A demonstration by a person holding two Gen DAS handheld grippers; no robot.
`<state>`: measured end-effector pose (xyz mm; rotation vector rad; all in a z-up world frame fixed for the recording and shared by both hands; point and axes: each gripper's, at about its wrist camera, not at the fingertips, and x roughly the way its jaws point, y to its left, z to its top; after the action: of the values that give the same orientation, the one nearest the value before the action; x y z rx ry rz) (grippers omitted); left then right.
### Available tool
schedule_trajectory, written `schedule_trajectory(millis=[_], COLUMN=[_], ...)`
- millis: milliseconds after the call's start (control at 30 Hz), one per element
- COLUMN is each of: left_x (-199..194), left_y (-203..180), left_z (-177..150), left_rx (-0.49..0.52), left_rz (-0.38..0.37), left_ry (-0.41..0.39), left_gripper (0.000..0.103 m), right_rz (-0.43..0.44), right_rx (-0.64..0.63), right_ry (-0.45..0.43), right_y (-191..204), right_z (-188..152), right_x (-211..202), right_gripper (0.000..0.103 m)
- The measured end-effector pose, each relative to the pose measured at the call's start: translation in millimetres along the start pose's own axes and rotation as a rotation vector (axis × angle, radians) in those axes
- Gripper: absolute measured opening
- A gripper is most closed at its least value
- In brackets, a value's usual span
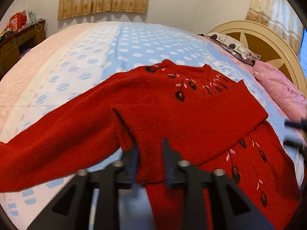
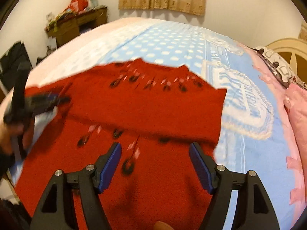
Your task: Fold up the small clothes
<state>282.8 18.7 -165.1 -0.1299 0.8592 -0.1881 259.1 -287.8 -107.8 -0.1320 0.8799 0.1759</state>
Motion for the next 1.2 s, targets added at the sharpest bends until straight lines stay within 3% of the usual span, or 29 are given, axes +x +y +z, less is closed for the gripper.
schedule_trajectory(millis=[67, 200, 300, 400, 500, 567, 667, 733, 800, 867, 1000, 1200], left_x=[-2, -10, -17, -19, -17, -15, -20, -24, -31, -41, -69, -113], left_y=[2, 5, 9, 12, 11, 9, 8, 11, 18, 32, 69, 155], left_z=[-2, -3, -6, -11, -13, -12, -13, -15, -18, -23, -33, -52], left_rx=[-0.02, -0.033, -0.021, -0.019, -0.02, -0.012, -0.015, -0.02, -0.027, -0.035, -0.06, -0.182], left_rz=[0.005, 0.003, 0.018, 0.02, 0.009, 0.019, 0.026, 0.032, 0.06, 0.101, 0.196, 0.393], left_ry=[-0.005, -0.023, -0.031, -0.026, -0.012, -0.013, -0.027, -0.036, -0.042, -0.044, -0.07, -0.095], left_gripper=[0.05, 0.063, 0.07, 0.071, 0.071, 0.071, 0.071, 0.071, 0.072, 0.079, 0.093, 0.094], right_rz=[-0.013, -0.044, -0.074, -0.018, -0.092, -0.041, 0.004, -0.03, -0.058, -0.076, -0.092, -0.06], right_rx=[0.027, 0.137, 0.24, 0.344, 0.298, 0.264, 0.221, 0.204, 0.244, 0.214, 0.177, 0.069], right_ry=[-0.01, 0.145, 0.176, 0.199, 0.091, 0.028, 0.029, 0.093, 0.146, 0.102, 0.098, 0.07], right_y=[-14, -52, -80, -95, -83, -67, -46, -45, -53, -48, -25, 13], right_z=[12, 11, -7, -21, -14, -2, 8, 6, -8, -11, -17, -34], right_x=[16, 75, 85, 76, 47, 34, 43, 66, 88, 80, 50, 31], right_gripper=[0.074, 0.074, 0.074, 0.074, 0.074, 0.074, 0.074, 0.074, 0.074, 0.074, 0.074, 0.074])
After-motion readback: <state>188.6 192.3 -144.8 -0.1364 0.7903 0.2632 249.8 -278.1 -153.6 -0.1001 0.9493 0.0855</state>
